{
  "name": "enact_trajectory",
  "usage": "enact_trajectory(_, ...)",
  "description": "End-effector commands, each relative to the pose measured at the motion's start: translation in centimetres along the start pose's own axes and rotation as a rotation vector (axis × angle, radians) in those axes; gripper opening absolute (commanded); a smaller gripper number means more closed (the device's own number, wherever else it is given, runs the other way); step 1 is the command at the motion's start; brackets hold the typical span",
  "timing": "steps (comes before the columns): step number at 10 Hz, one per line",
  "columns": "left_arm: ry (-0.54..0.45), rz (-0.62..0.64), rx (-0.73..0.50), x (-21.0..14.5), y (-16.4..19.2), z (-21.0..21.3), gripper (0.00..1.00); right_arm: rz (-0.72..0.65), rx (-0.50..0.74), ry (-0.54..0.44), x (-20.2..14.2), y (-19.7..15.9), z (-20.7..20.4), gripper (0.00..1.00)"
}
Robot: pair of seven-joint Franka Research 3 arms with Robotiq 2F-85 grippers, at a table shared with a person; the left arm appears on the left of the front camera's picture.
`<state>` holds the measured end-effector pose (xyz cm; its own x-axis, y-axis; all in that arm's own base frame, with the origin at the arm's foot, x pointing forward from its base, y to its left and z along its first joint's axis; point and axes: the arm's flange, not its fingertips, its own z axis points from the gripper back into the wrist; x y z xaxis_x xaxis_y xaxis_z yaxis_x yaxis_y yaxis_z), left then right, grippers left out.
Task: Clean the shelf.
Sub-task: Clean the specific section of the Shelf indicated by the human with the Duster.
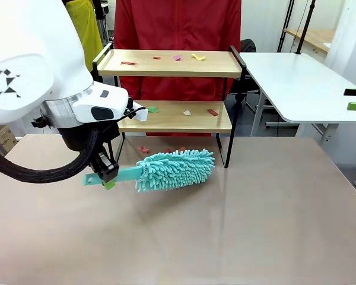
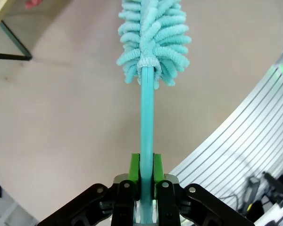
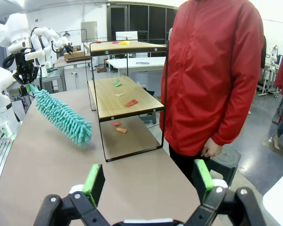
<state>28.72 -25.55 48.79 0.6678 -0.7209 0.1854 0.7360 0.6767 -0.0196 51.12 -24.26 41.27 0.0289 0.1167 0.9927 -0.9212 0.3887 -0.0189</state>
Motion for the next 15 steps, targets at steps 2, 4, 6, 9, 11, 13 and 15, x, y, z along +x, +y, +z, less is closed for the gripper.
enact_trajectory(2, -0.068, 0.108, -0.051, 2.5, -2.6, -2.5, 0.13, 0.003, 0.001, -0.002, 0.2, 0.1, -0.1, 1.0)
enact_trajectory(4, -0.051, 0.195, 0.002, 4.8, -4.3, -4.3, 0.13, 0.003, 0.001, -0.002, 0.2, 0.1, -0.1, 1.0)
enact_trajectory(6, -0.132, 0.288, 0.094, 7.0, -5.8, -5.1, 0.13, 0.003, 0.001, -0.002, 0.2, 0.1, -0.1, 1.0)
enact_trajectory(9, -0.148, 0.406, 0.083, 10.3, -7.0, -7.0, 0.13, 0.003, 0.001, -0.002, 0.2, 0.1, -0.1, 1.0)
enact_trajectory(11, -0.175, 0.464, 0.093, 12.6, -7.4, -8.4, 0.13, 0.003, 0.001, -0.002, 0.2, 0.1, -0.1, 1.0)
enact_trajectory(13, -0.2, 0.518, 0.125, 14.4, -8.2, -10.2, 0.13, 0.003, 0.001, -0.002, 0.2, 0.1, -0.1, 1.0)
enact_trajectory(15, -0.256, 0.554, 0.149, 15.5, -8.6, -10.5, 0.13, 0.003, 0.001, -0.002, 0.2, 0.1, -0.1, 1.0)
